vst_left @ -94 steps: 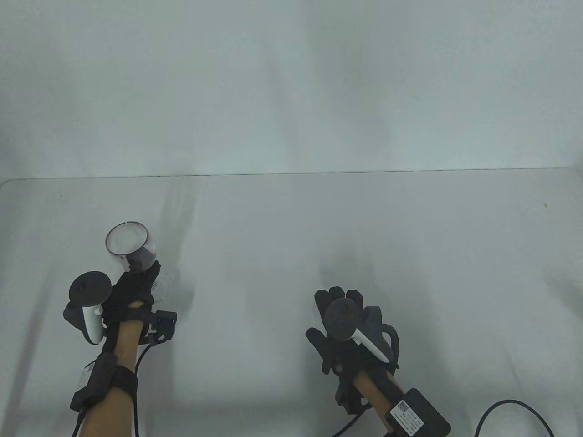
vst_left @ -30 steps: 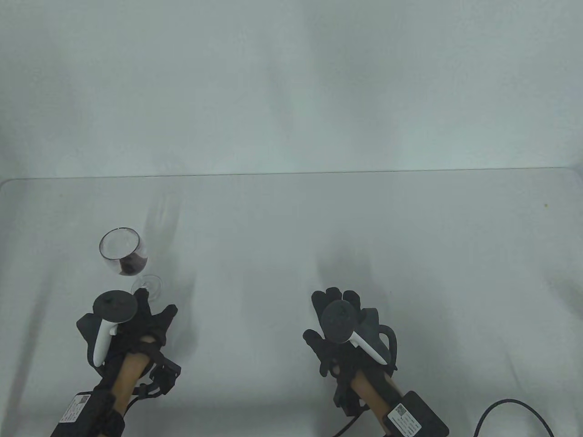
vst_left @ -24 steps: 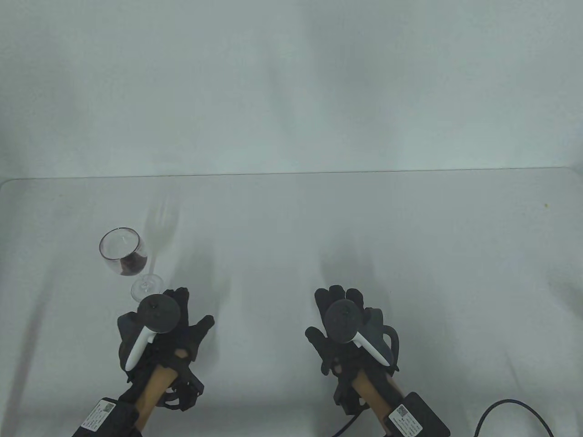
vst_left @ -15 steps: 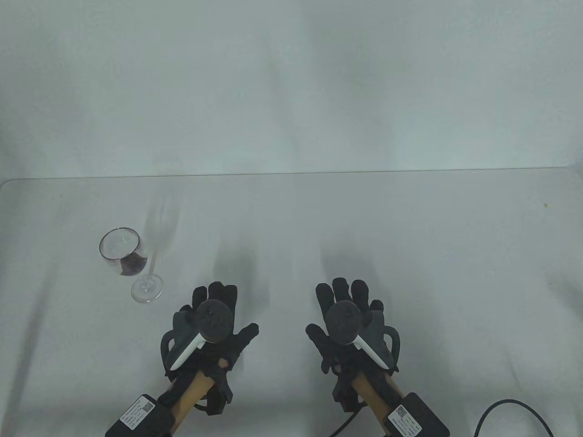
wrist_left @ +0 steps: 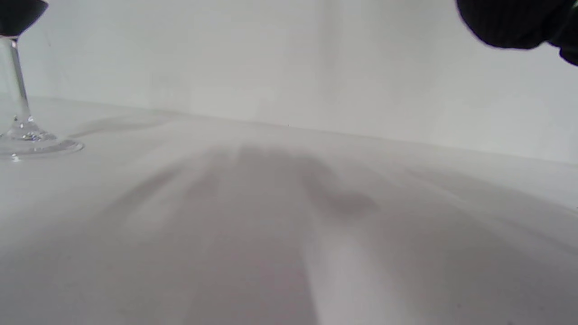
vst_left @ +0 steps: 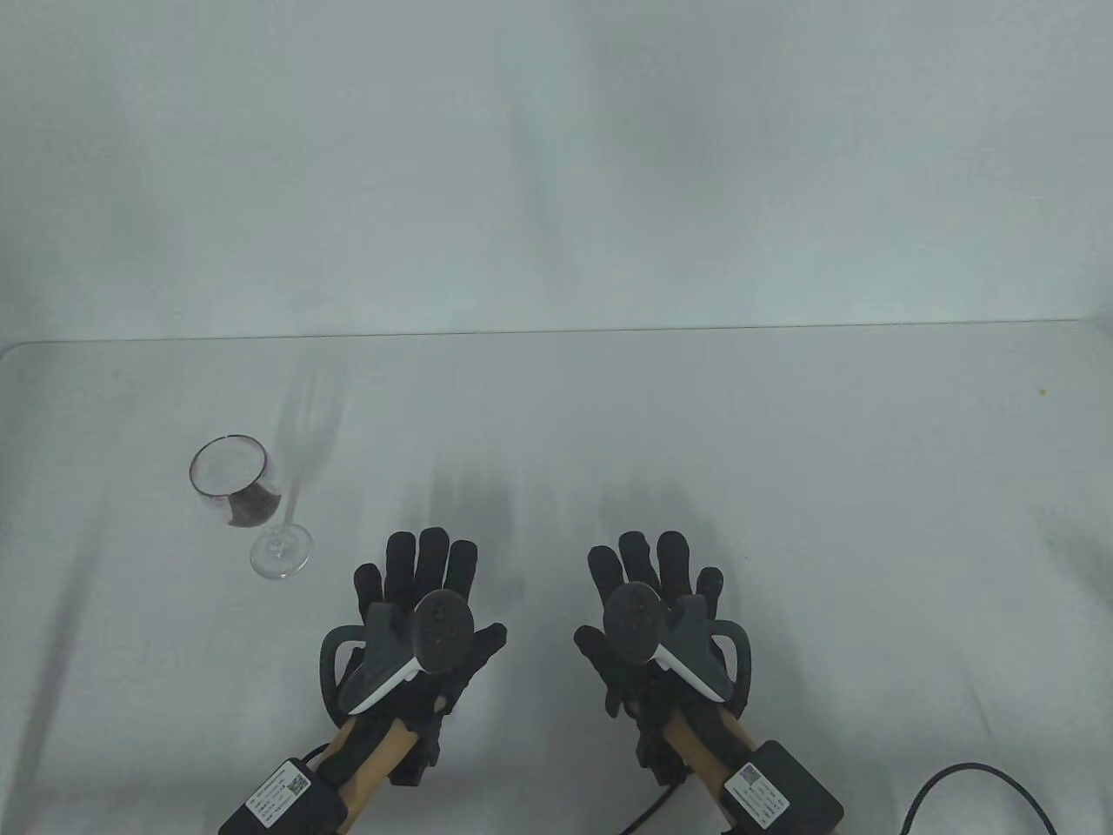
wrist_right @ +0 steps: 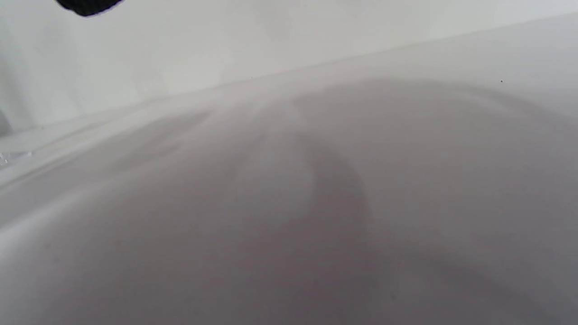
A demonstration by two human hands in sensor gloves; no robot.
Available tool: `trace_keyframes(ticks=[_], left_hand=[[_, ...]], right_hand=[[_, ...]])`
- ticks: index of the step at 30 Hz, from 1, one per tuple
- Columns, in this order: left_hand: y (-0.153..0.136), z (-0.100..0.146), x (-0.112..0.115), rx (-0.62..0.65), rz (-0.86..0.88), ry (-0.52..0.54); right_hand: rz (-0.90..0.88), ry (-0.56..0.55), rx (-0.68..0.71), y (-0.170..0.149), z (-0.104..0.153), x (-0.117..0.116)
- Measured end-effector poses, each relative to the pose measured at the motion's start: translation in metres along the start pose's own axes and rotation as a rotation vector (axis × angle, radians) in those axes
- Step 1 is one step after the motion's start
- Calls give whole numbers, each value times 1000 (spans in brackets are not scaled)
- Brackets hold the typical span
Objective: Shake wine glass in air
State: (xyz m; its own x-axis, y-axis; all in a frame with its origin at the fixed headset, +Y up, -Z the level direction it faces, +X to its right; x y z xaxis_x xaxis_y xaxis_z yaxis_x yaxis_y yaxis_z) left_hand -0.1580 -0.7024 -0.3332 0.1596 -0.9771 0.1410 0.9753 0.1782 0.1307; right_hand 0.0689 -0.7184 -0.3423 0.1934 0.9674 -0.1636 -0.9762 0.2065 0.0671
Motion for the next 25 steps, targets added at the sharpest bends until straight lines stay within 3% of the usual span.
trace_keyframes(ticks=[25], left_hand=[[1, 0, 3, -4, 19, -17]], right_hand=[[5, 33, 1, -1, -1, -4]])
Point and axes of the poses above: the tracker on the back of each hand, its own y axis roughly to the thumb side, its own z axis roughly from the fingertips to the wrist, x = y × z, the point moved 4 cm from there along -z, roughly from the wrist to the fingertips, and after that the axes turned 1 degree about z, right-handed, at the moved point
